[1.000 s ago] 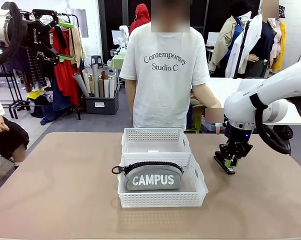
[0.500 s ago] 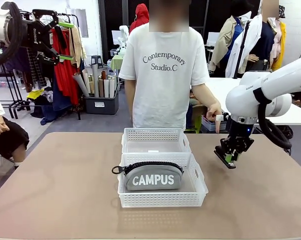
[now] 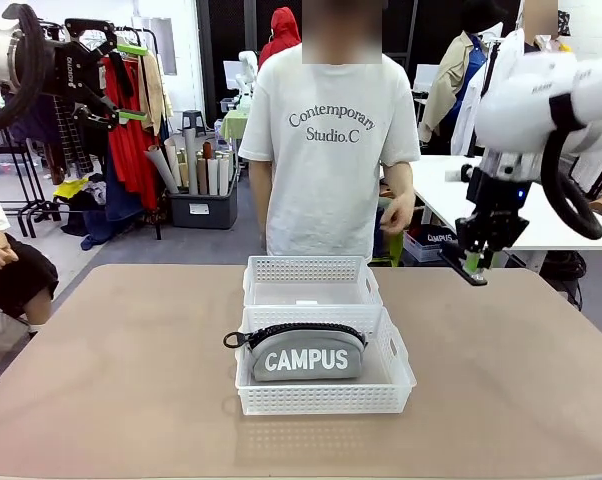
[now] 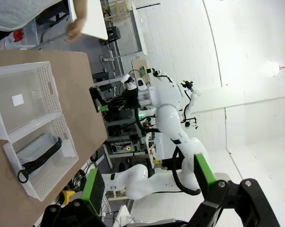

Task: Distribute items into two baskets.
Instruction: Pick up the Stapler that the person points to, then place the picked Stapler into the Organizing basket as instructed by the person.

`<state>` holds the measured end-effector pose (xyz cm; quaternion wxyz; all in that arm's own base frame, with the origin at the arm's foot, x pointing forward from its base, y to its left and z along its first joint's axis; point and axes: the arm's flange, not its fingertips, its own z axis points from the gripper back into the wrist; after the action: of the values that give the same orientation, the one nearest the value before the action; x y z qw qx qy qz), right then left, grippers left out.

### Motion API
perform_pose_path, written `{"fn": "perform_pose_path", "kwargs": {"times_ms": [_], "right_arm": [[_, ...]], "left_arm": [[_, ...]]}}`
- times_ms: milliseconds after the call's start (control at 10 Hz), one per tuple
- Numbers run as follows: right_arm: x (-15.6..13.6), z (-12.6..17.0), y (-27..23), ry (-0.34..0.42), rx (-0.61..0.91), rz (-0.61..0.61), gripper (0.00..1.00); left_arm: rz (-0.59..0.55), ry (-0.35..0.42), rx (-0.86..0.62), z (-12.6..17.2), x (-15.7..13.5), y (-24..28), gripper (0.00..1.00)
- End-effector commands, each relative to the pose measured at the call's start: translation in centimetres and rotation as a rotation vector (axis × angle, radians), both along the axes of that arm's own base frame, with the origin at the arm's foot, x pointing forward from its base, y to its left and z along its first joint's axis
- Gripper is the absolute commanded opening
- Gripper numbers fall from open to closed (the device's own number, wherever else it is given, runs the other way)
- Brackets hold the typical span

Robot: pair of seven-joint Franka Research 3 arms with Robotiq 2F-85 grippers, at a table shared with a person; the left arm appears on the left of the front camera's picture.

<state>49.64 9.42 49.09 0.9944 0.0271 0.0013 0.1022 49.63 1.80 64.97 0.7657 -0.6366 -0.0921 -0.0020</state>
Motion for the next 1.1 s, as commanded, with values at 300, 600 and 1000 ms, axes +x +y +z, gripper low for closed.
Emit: {"fn": "perform_pose_path", "kwargs": {"times_ms": [300, 600, 1000], "right_arm": [[0.8, 11.4, 1.2, -0.049, 0.049, 0.004, 0.00], [0.5, 17.2, 0.9, -0.093, 0.055, -0.006, 0.00], [-0.2, 17.7, 0.6, -0.113, 0.043, 0.020, 0.00]], "left_arm": [[0.001, 0.000, 0.001, 0.1, -0.2, 0.0, 1.00], [0.001, 0.000, 0.001, 0.1, -0.2, 0.0, 1.00], [0.001, 0.000, 0.001, 0.1, -0.2, 0.0, 1.00]]}}
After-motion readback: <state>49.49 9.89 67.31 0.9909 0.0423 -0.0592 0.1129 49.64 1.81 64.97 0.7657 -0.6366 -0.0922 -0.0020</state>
